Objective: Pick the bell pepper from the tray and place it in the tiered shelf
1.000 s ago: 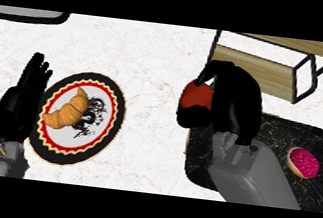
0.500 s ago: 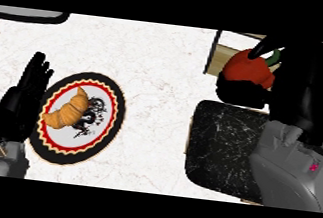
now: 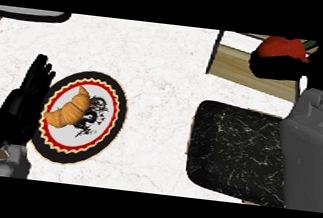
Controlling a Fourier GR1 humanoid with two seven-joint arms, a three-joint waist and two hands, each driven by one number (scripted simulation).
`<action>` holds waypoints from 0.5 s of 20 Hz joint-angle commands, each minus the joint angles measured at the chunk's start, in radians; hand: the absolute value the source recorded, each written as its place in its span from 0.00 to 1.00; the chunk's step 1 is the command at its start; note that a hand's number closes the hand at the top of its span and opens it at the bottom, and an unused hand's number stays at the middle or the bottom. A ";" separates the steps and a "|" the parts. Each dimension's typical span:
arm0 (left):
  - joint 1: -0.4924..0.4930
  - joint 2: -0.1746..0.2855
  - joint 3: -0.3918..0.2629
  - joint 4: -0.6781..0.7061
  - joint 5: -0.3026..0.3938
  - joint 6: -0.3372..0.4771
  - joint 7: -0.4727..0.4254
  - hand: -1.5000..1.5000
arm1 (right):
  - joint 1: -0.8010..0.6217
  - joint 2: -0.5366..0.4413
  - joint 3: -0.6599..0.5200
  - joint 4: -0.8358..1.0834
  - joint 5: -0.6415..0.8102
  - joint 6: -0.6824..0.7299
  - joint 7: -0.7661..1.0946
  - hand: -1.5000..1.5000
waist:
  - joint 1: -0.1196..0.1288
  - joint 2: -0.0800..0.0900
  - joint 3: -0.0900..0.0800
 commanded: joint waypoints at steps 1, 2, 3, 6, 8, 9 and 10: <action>-0.029 0.011 0.030 0.053 0.005 -0.013 -0.026 0.50 | 0.082 0.021 -0.025 0.029 0.025 -0.135 -0.025 1.00 | -0.002 0.002 0.000; -0.004 0.013 0.026 -0.014 0.017 -0.019 0.021 0.50 | 0.022 -0.039 -0.106 0.065 -0.039 -0.070 -0.047 1.00 | 0.001 0.001 0.000; 0.056 -0.002 0.015 -0.003 0.025 -0.040 -0.036 0.50 | -0.010 -0.055 -0.126 0.146 -0.044 -0.103 -0.084 1.00 | 0.006 0.002 0.000; -0.026 0.001 0.013 -0.025 -0.006 -0.001 0.043 0.50 | -0.030 -0.048 -0.127 0.315 -0.019 -0.252 -0.178 1.00 | 0.010 0.003 0.001; 0.003 -0.020 -0.009 0.030 -0.023 -0.009 -0.014 0.50 | -0.028 -0.068 -0.163 0.396 -0.039 -0.337 -0.257 1.00 | 0.009 0.005 0.000; 0.005 -0.007 0.017 -0.012 -0.001 -0.016 -0.006 0.50 | -0.074 -0.073 -0.175 0.452 -0.049 -0.348 -0.260 1.00 | 0.011 0.004 0.000; 0.006 -0.028 -0.011 -0.036 -0.010 -0.006 0.034 0.50 | -0.031 -0.056 -0.154 0.428 -0.033 -0.378 -0.261 1.00 | 0.007 0.002 0.000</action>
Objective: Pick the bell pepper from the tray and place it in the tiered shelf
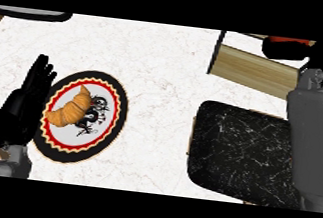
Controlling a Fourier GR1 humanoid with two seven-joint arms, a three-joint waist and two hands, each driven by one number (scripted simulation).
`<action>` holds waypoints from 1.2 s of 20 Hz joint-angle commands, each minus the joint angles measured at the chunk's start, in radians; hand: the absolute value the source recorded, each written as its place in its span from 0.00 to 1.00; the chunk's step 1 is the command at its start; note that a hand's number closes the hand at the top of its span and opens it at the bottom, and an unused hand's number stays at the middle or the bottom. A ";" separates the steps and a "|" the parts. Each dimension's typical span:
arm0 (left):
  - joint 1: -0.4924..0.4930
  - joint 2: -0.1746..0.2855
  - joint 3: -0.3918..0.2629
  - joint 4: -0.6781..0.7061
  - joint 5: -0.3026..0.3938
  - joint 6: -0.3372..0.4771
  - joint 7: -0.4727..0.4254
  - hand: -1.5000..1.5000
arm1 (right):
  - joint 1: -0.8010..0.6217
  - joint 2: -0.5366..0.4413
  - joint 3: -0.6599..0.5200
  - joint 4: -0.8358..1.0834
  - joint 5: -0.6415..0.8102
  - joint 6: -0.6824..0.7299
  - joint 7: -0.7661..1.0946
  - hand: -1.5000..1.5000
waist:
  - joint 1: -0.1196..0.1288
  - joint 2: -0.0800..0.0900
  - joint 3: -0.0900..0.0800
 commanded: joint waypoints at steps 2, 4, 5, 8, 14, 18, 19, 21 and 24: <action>0.028 0.011 0.012 -0.061 0.001 -0.012 0.014 0.50 | -0.032 -0.032 -0.051 0.172 -0.032 -0.152 -0.119 1.00 | 0.002 -0.001 0.000; -0.032 0.016 0.021 -0.013 -0.003 -0.009 0.041 0.50 | -0.087 -0.035 -0.059 0.305 -0.034 -0.202 -0.158 1.00 | 0.003 0.001 0.000; 0.008 -0.042 -0.056 -0.065 -0.064 0.038 0.063 0.50 | -0.058 -0.065 -0.057 0.201 -0.051 -0.140 -0.141 1.00 | -0.004 -0.002 0.000; -0.032 0.012 0.023 -0.023 -0.003 -0.013 0.055 0.50 | -0.149 -0.081 -0.074 0.426 -0.051 -0.201 -0.205 1.00 | 0.006 0.002 0.000; -0.036 -0.002 -0.016 -0.107 -0.027 0.002 0.127 0.50 | -0.209 -0.065 -0.181 0.592 -0.152 -0.366 -0.269 0.00 | 0.017 0.003 0.001; 0.022 -0.027 0.001 -0.031 -0.011 -0.014 0.003 0.50 | -0.263 -0.117 -0.205 0.722 -0.220 -0.322 -0.357 0.00 | 0.013 0.004 0.000; -0.009 -0.024 -0.002 -0.038 -0.024 -0.003 0.051 0.50 | -0.201 -0.058 -0.169 0.651 -0.224 -0.344 -0.356 0.00 | 0.002 0.000 0.000; 0.013 -0.026 0.018 -0.042 -0.005 -0.007 0.020 0.50 | -0.181 -0.110 -0.224 0.695 -0.299 -0.345 -0.486 0.00 | 0.005 0.002 0.000; -0.013 -0.028 0.002 -0.032 -0.031 -0.004 0.017 0.50 | -0.308 -0.159 -0.240 0.764 -0.323 -0.314 -0.467 0.00 | 0.009 0.003 0.000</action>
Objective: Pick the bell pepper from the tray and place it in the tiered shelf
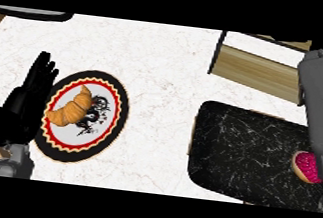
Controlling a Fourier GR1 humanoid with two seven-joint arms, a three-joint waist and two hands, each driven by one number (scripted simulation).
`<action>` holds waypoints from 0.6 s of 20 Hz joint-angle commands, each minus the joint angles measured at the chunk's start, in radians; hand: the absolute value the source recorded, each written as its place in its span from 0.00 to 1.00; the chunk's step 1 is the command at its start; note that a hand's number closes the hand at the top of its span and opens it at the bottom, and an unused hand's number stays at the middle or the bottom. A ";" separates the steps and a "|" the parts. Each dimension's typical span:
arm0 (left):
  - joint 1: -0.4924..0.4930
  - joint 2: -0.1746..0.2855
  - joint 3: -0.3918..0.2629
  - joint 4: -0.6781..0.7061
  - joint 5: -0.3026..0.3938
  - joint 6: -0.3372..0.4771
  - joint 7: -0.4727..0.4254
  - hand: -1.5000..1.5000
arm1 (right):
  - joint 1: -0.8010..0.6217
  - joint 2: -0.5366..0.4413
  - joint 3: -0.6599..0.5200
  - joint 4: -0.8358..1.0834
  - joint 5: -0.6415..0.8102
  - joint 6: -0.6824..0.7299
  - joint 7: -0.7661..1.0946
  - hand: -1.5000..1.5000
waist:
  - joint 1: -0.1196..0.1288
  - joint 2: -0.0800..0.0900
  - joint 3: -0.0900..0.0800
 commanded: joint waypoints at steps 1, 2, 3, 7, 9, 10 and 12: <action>0.043 -0.006 0.007 0.019 0.006 -0.017 -0.043 0.50 | 0.025 0.002 0.006 -0.046 -0.060 0.014 -0.058 0.00 | -0.008 -0.003 -0.001; 0.054 0.000 -0.007 -0.047 -0.012 -0.005 0.006 0.50 | 0.053 0.015 0.005 -0.063 -0.078 -0.001 -0.105 0.00 | -0.007 -0.003 -0.001; -0.023 0.037 0.049 -0.006 0.035 -0.030 0.035 0.50 | 0.026 -0.002 -0.014 -0.078 -0.102 0.001 -0.125 0.00 | -0.009 -0.002 -0.001; -0.018 -0.003 0.019 0.043 -0.006 0.001 -0.012 0.50 | 0.004 -0.037 -0.062 -0.133 -0.174 -0.002 -0.127 0.00 | -0.015 -0.003 -0.001; -0.027 0.007 0.010 -0.044 -0.007 0.007 0.087 0.50 | 0.003 -0.047 -0.034 -0.176 -0.142 -0.012 -0.033 0.00 | -0.014 -0.006 -0.001; 0.054 -0.002 0.025 0.034 0.003 -0.016 -0.047 0.50 | 0.043 -0.044 -0.057 -0.223 -0.158 -0.041 -0.038 0.00 | -0.020 -0.007 -0.002; -0.007 -0.005 0.031 0.068 -0.005 -0.003 -0.040 0.50 | 0.067 -0.047 -0.018 -0.302 -0.112 -0.045 0.056 0.00 | -0.025 -0.007 -0.002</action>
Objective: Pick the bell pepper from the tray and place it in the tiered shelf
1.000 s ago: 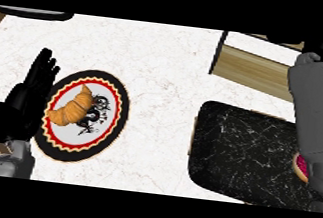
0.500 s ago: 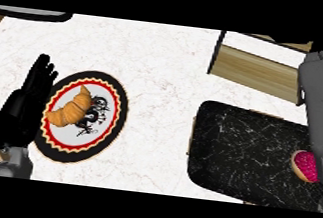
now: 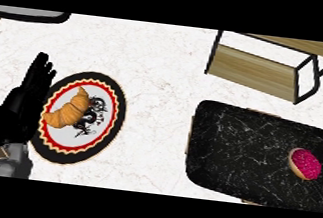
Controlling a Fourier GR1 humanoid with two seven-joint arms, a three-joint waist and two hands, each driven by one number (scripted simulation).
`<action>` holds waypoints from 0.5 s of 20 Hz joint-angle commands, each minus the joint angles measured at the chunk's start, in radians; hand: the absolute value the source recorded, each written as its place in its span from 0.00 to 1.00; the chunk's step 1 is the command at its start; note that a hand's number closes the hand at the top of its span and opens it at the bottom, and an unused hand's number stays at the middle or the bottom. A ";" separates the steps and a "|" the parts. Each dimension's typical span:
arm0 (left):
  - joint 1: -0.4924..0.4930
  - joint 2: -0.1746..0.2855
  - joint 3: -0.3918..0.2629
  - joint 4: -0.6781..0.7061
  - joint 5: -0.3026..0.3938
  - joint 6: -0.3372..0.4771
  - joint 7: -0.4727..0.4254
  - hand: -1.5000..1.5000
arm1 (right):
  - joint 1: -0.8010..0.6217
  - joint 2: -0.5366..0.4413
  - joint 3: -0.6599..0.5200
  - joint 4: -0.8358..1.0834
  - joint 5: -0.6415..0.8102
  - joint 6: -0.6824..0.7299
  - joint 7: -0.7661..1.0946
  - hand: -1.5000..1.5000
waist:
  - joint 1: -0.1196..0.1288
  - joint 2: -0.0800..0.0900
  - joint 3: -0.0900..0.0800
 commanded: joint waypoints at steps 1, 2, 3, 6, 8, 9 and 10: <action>0.026 0.046 0.061 0.013 0.047 -0.046 -0.028 0.50 | 0.074 0.004 0.002 -0.179 0.008 -0.025 0.132 0.00 | -0.016 -0.008 -0.001; 0.019 0.004 0.016 -0.017 0.013 -0.007 -0.005 0.50 | 0.100 -0.049 -0.004 -0.210 0.005 0.032 0.163 0.00 | -0.018 -0.007 -0.001; 0.007 0.022 0.030 -0.003 0.019 -0.017 0.007 0.50 | 0.093 -0.091 -0.022 -0.230 0.002 0.064 0.208 0.00 | -0.022 -0.008 -0.001; 0.048 0.013 0.021 -0.033 0.026 -0.027 0.004 0.50 | 0.190 -0.132 -0.070 -0.357 -0.045 0.121 0.279 0.00 | -0.023 -0.008 -0.001; -0.008 0.020 0.033 0.008 0.014 -0.014 0.008 0.50 | 0.294 -0.119 -0.078 -0.501 -0.082 0.149 0.289 0.00 | -0.027 -0.007 0.000; 0.055 0.025 0.043 -0.022 0.035 -0.035 -0.018 0.50 | 0.344 -0.153 -0.116 -0.540 -0.133 0.205 0.283 0.00 | -0.031 -0.010 0.000; 0.042 -0.022 0.007 -0.022 -0.008 0.022 0.005 0.50 | 0.370 -0.179 -0.134 -0.585 -0.157 0.256 0.315 0.00 | -0.043 -0.012 0.000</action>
